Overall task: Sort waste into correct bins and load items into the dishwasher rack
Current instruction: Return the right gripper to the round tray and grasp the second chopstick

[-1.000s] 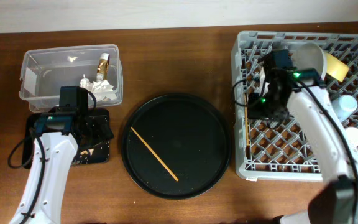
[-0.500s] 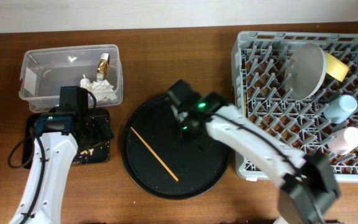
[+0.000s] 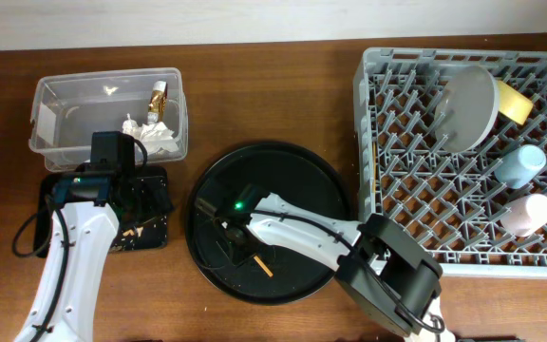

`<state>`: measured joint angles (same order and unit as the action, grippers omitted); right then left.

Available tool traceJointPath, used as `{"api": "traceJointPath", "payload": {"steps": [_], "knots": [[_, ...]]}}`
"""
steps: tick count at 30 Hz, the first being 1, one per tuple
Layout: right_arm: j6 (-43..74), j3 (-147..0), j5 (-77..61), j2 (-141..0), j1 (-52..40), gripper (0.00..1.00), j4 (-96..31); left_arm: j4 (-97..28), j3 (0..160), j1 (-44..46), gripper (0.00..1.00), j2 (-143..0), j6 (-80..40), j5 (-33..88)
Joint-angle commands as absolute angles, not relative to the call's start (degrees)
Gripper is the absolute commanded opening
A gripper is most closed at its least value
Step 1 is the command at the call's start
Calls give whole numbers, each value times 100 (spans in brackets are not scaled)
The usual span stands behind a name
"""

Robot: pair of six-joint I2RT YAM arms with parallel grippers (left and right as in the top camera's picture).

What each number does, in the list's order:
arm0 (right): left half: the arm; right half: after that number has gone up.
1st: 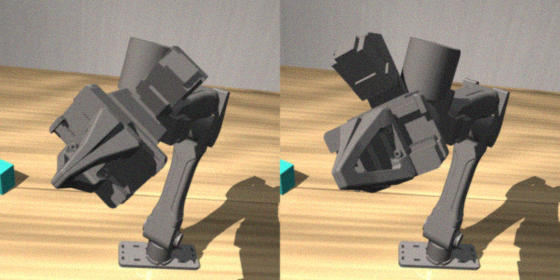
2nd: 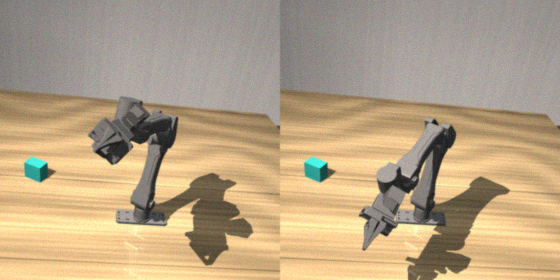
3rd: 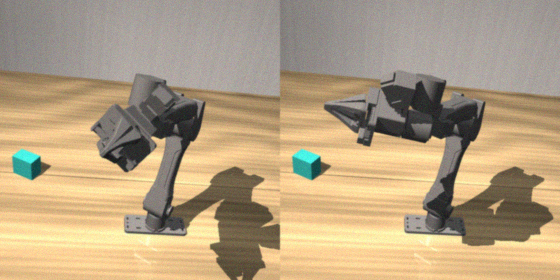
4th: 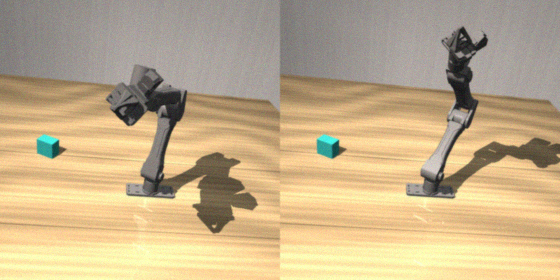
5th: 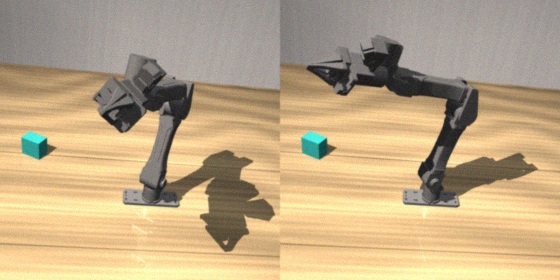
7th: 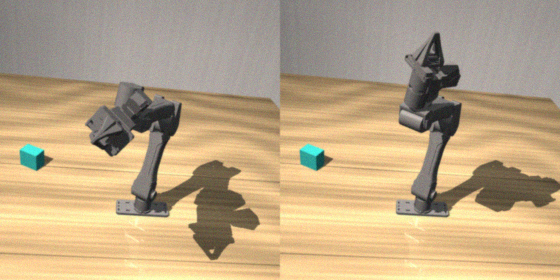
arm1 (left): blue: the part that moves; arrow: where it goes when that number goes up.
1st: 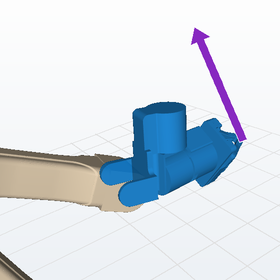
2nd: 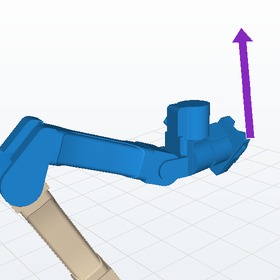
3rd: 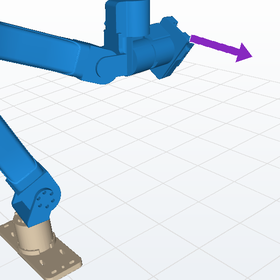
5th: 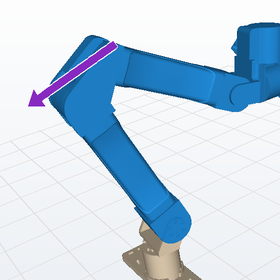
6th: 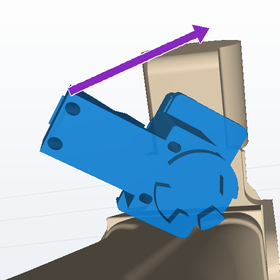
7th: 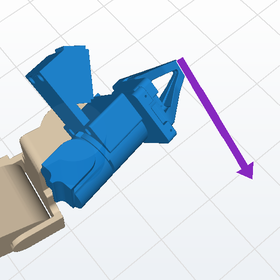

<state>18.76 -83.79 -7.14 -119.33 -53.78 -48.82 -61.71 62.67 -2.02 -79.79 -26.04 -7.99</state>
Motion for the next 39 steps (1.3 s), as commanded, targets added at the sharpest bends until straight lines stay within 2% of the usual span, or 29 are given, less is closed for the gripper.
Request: {"api": "traceJointPath", "payload": {"steps": [1, 3, 5, 10, 15, 16, 18, 19, 24, 27, 34, 37, 39], "knots": [[1964, -8385, -672, -11974, -5398, 25, -4912, -6178, 6265, -204, 99, -7894, -2674, -838], [2344, -8385, -290, -11974, -5393, 10, -5068, -6180, 6265, -202, 99, -7894, -2674, -838], [2349, -8385, -231, -11974, -5393, 4, -5162, -6180, 6265, -204, 99, -7894, -2674, -838], [2346, -8449, -117, -11380, -5006, 4, -5513, -6182, 6265, -204, 99, -7896, -2674, -838], [2233, -8458, 408, -9633, -3728, 5, -5953, -6180, 6265, -204, 99, -7896, -2674, -838], [1890, -8458, 113, -9496, -3492, 6, -5999, -6180, 6265, -204, 99, -7894, -2674, -838], [1468, -8453, -408, -9509, -3256, 18, -6045, -6180, 6265, -204, 99, -7894, -2674, -840], [1284, -8453, -650, -9627, -3240, 28, -6075, -6180, 6265, -204, 99, -7894, -2676, -838], [1227, -8444, -1015, -10412, -3970, 50, -5951, -6180, 6265, -204, 99, -7894, -2674, -840], [1245, -8444, -1013, -10965, -4525, 53, -5714, -6180, 6265, -204, 99, -7896, -2674, -843], [1702, -8444, -965, -12055, -5028, 51, -5201, -6180, 6265, -204, 99, -7894, -2674, -843], [1739, -8442, -875, -12228, -5028, 41, -5205, -6182, 6265, -204, 99, -7894, -2674, -840], [2078, -8416, -454, -12243, -5028, 25, -5247, -6180, 6265, -204, 99, -7894, -2674, -840]]}}
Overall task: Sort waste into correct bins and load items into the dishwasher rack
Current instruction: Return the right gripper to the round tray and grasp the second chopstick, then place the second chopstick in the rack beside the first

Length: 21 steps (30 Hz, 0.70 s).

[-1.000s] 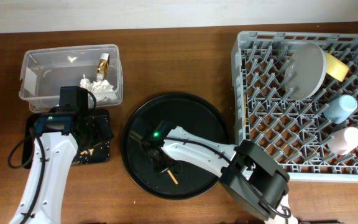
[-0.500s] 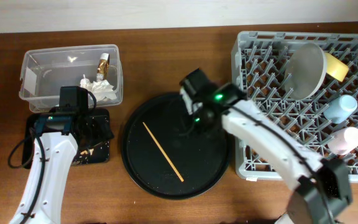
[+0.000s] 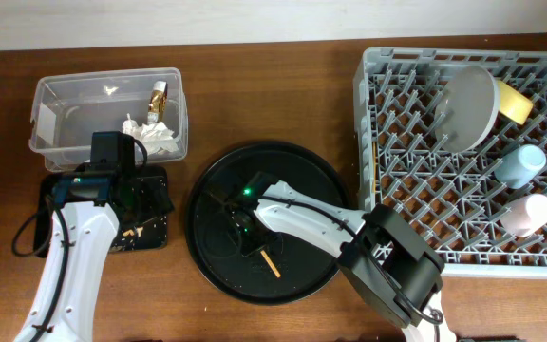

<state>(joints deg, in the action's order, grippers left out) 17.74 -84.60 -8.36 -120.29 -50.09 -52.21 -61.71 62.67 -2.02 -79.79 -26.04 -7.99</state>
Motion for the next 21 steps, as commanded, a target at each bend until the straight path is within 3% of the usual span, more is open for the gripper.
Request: {"api": "traceJointPath", "payload": {"steps": [1, 9, 14, 19, 21], "knots": [[2156, -8416, -357, -12243, -5028, 17, -5266, -6180, 6265, -204, 99, -7894, -2674, -840], [2480, -8416, 67, -12243, -5024, 4, -5516, -6204, 6265, -204, 99, -7894, -2674, -840], [2473, -8425, 95, -12009, -4939, 4, -5699, -6204, 6265, -204, 99, -7894, -2674, -840], [2401, -8433, 893, -10361, -4130, 4, -6193, -6202, 6265, -204, 99, -7894, -2674, -840], [1997, -8433, 993, -9539, -3391, 4, -6353, -6202, 6265, -204, 99, -7894, -2674, -840]]}}
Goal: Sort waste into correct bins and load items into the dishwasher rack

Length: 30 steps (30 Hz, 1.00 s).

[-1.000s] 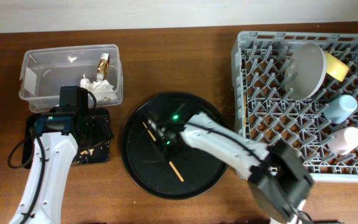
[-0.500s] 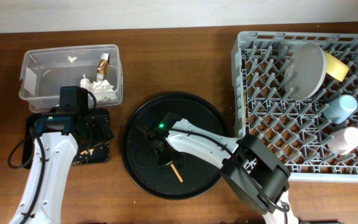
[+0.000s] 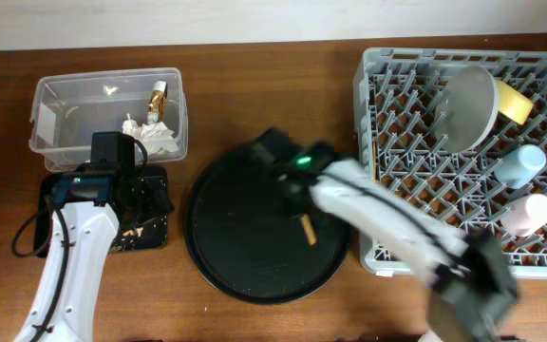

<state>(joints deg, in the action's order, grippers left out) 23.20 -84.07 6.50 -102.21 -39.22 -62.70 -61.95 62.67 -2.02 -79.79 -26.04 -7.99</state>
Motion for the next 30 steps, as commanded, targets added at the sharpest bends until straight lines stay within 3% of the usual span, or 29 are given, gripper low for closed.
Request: {"api": "traceJointPath", "payload": {"steps": [1, 6, 16, 18, 30], "knots": [[1879, -8433, 991, -9262, -2989, 4, -6401, -6200, 6265, -204, 99, -7894, -2674, -840], [1822, -8418, 777, -9238, -1704, 4, -6827, -6200, 6265, -204, 99, -7896, -2674, -840], [1846, -8412, 1267, -9907, -1525, 5, -6879, -6202, 6265, -204, 99, -7894, -2674, -840], [1846, -8409, 1251, -9907, -1525, 34, -6879, -6202, 6265, -204, 99, -7894, -2674, -840], [1955, -8407, 786, -9789, -1411, 34, -6967, -6204, 6265, -204, 99, -7894, -2674, -840]]}}
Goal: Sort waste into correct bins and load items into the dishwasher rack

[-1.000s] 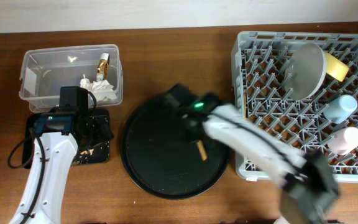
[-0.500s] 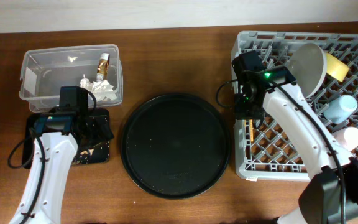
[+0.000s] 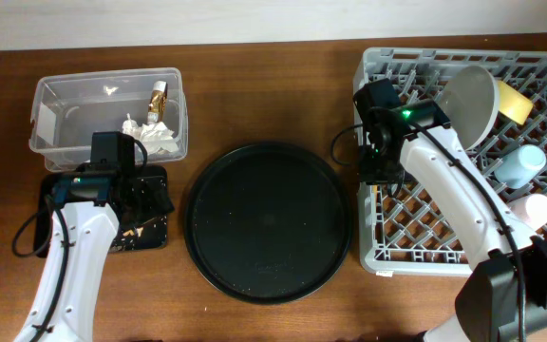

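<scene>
My right gripper (image 3: pixel 379 171) hangs over the left edge of the grey dishwasher rack (image 3: pixel 463 256), pointing down among the tines. What it holds is hidden from above, and its jaws do not show. The round black tray (image 3: pixel 269 220) in the middle lies bare. Over the small black bin (image 3: pixel 133 235) of scraps at the left sits my left gripper (image 3: pixel 150 198), its jaws hard to read. The rack holds a grey plate (image 3: pixel 471 103), a yellow item (image 3: pixel 514 100), a light blue cup (image 3: pixel 521 163) and a pink cup (image 3: pixel 530 213).
A clear plastic bin (image 3: pixel 65 104) at the back left holds crumpled paper (image 3: pixel 156 136) and a small bottle (image 3: pixel 158 97). The left arm's cable loops at the table's left. The brown wooden table runs to a pale wall at the back.
My right gripper went from the tray's right side, where a brown stick hung from it, to the rack's left edge. The stick is no longer visible. The left arm stayed put.
The right gripper was low at the tray's left side beside a brown stick. Then it stood over the stick near the tray's middle, then carried it at the tray's right. Now it is over the rack and the tray is bare. The left arm never moved.
</scene>
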`<state>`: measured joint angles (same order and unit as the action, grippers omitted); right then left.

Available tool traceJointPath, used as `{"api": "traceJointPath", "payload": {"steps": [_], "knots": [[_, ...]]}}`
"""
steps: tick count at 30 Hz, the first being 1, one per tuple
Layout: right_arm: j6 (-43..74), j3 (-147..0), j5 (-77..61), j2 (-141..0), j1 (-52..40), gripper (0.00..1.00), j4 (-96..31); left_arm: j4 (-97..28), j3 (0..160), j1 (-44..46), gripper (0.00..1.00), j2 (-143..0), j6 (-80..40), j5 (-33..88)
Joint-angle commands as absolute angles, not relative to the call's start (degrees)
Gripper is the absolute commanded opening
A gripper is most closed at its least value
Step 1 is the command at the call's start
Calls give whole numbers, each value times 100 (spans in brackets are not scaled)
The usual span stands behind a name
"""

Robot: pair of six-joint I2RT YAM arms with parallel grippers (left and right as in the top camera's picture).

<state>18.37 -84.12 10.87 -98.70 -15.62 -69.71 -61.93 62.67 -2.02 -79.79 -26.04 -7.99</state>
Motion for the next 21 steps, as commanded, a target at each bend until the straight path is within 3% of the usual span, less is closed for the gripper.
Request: {"api": "traceJointPath", "payload": {"steps": [1, 3, 6, 11, 16, 18, 19, 20, 21], "knots": [[1953, -8420, 523, -9688, -1243, 34, -6923, -6200, 6265, -202, 99, -7894, -2674, -836], [1562, -8433, -552, -9445, -620, 35, -6726, -6130, 6265, -202, 99, -7894, -2576, -534], [268, -8431, -2029, -9347, 200, 41, -6993, -5787, 6265, 64, 99, -7896, -1518, 248], [40, -8403, -1426, -9299, 344, 40, -7843, -6158, 6265, 801, 99, -7896, -862, 263], [237, -7428, -1068, -8156, 255, 41, -7363, -7111, 6265, 858, 99, -7876, -913, 261], [239, -6622, -1068, -7220, 255, 61, -6818, -7028, 6252, 858, 99, -7655, -910, 259], [239, -6298, -1068, -6836, 255, 83, -6615, -6862, 6200, 860, 99, -7437, -910, 259], [263, -5763, -1063, -6093, 255, 98, -6375, -6482, 5983, 886, 99, -6906, -910, 255], [263, -5481, -1061, -5612, 261, 98, -6292, -6141, 5693, 934, 99, -6283, -908, 178]]}}
